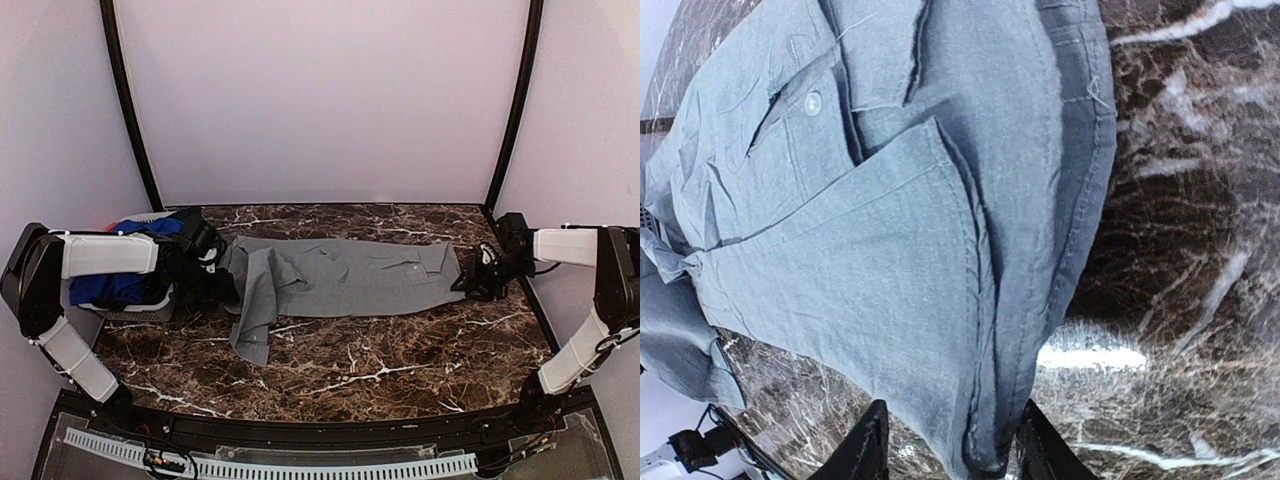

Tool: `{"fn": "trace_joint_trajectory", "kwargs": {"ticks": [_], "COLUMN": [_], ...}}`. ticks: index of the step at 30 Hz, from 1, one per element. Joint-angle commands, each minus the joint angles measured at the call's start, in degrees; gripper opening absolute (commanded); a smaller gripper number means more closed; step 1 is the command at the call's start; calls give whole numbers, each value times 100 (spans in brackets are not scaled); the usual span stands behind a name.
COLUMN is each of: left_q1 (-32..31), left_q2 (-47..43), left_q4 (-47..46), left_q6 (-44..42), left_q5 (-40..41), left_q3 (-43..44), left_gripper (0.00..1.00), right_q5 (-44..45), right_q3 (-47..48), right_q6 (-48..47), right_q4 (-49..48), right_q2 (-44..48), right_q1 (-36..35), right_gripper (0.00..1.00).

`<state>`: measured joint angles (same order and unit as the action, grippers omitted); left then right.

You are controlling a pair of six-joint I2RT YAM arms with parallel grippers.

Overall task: Fold and stack the mixed laundry pile
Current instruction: Fold the 1/3-folded shirt at the center of the board.

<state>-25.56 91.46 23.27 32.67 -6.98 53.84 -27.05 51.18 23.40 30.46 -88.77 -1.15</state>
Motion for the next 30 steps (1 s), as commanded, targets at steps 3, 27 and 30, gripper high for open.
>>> {"fn": "trace_joint_trajectory", "kwargs": {"ticks": [3, 27, 30], "left_q1": [-24, 239, 299], "left_q2": [-1232, -2183, -2254], "left_q4": [293, 564, 582], "left_q6": [-212, 522, 507], "left_q5": [-74, -801, -820], "left_q3": [31, -304, -302], "left_gripper": [73, 79, 79], "right_q5": [-177, 1751, 1777], "right_q3": [-50, 2941, 3452], "right_q6": [-38, -1988, -2083], "right_q4": [-27, -2422, -2397], "right_q2": [1036, -2346, -2862], "right_q1": [-164, -6501, -6753], "right_gripper": [56, 48, 48]}}
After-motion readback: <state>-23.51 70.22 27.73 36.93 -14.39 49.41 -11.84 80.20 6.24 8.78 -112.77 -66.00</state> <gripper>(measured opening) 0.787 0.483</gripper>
